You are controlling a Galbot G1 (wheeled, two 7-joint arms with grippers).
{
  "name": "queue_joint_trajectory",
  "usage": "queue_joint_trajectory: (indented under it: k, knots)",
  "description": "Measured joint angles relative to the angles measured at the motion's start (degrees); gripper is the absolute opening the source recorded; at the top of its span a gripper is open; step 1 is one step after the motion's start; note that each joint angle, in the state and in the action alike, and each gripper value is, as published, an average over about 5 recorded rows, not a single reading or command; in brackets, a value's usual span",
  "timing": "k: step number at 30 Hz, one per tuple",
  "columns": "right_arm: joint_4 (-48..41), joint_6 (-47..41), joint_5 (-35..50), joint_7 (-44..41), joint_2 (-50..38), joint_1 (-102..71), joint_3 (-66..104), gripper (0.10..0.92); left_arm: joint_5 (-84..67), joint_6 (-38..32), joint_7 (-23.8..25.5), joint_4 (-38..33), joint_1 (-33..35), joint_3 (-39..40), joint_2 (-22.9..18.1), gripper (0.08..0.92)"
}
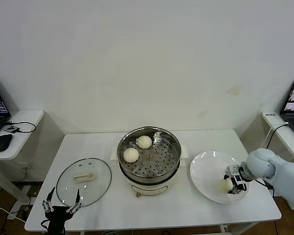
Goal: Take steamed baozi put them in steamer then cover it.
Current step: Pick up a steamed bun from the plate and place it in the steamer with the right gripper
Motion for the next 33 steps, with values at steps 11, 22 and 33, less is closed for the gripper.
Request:
queue_joint_trajectory:
  k: [11,22,33]
  knots:
    - [1.9,-1.5,9.4,-1.0,0.8,20.6,-9.9,0.614,-0.2,0.1,0.0,-0.7,0.0,0.4,0.4,0.823]
    - [1.5,-1.8,17.8,1.8,12.1,39.1,-21.7,0.619,-0.5,0.0,-0.1,-1.0,0.7,-0.6,0.1,0.823]
    - [-1.5,3.2,22.4,4.2,26.4,42.7,-28.8,0.619,-1.1,0.0,-0.1,-1.2,1.0,-1.8,-0.2,0.823]
